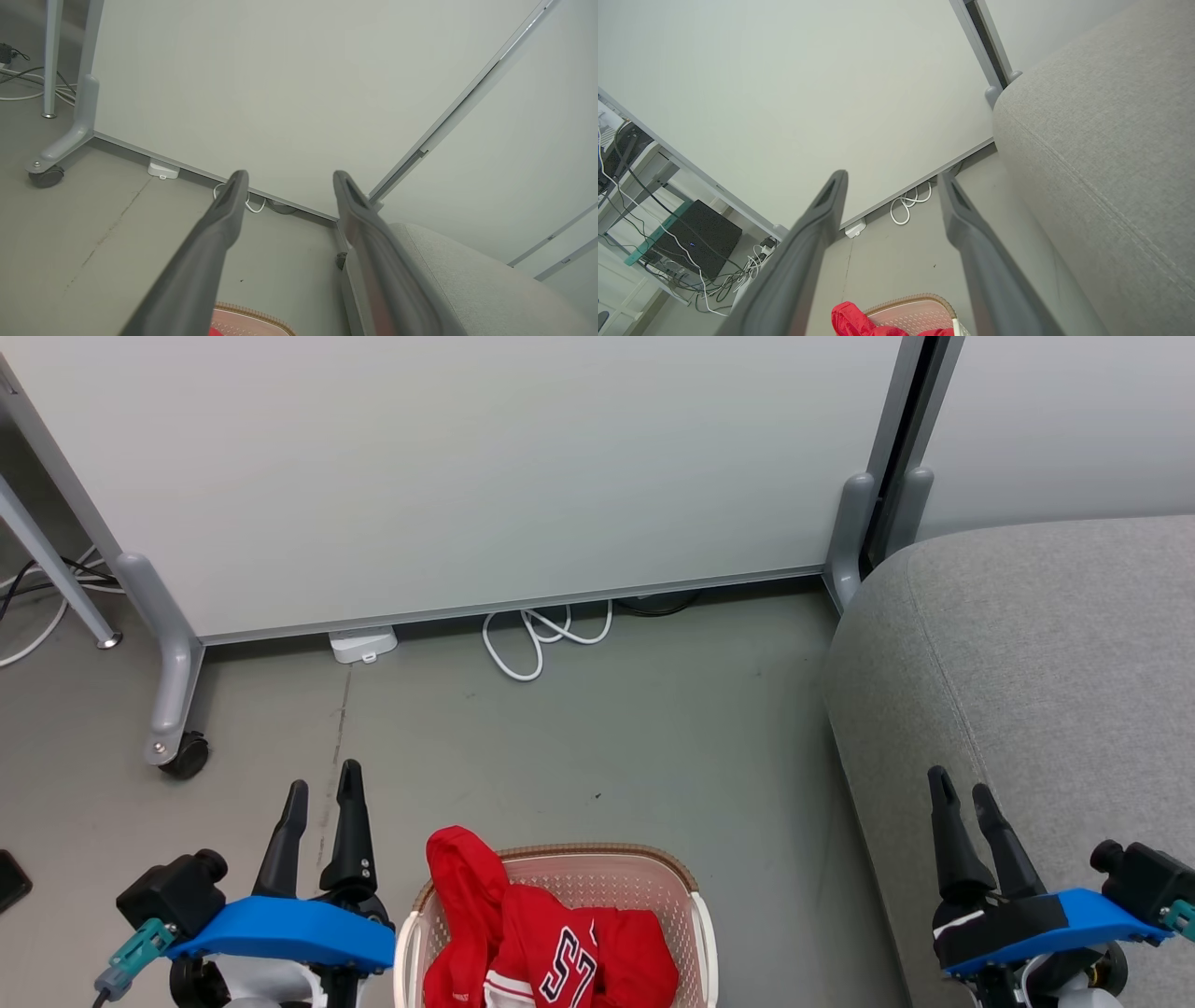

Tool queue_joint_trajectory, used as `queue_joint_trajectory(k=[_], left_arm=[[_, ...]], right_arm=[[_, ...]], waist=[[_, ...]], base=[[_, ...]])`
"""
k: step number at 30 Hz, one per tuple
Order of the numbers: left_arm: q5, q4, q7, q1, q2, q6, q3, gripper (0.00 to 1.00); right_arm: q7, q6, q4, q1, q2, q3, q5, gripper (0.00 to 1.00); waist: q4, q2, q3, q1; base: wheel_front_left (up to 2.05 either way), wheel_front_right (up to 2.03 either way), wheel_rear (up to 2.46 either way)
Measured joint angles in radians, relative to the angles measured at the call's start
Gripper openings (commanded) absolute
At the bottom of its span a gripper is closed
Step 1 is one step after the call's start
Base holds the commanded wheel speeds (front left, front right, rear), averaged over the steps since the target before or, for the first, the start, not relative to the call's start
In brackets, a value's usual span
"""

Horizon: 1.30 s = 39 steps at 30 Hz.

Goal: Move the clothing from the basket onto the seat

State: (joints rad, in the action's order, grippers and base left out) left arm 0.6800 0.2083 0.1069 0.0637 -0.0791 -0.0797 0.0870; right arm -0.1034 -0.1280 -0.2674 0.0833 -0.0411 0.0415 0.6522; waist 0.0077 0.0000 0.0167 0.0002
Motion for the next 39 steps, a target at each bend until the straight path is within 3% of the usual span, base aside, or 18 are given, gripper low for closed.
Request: queue_joint_trajectory(k=[39], left_arm=[[-0.315,0.080,0.098,0.012,0.001,-0.011,0.038,1.00]], right_arm=[[-0.063,-0.001,-0.020,0.016,-0.003,0.017,-0.410,1.00]], waist=[[0.004,0.0000,0.001,-0.0001]], base=[[0.00,0.00,0.00]])
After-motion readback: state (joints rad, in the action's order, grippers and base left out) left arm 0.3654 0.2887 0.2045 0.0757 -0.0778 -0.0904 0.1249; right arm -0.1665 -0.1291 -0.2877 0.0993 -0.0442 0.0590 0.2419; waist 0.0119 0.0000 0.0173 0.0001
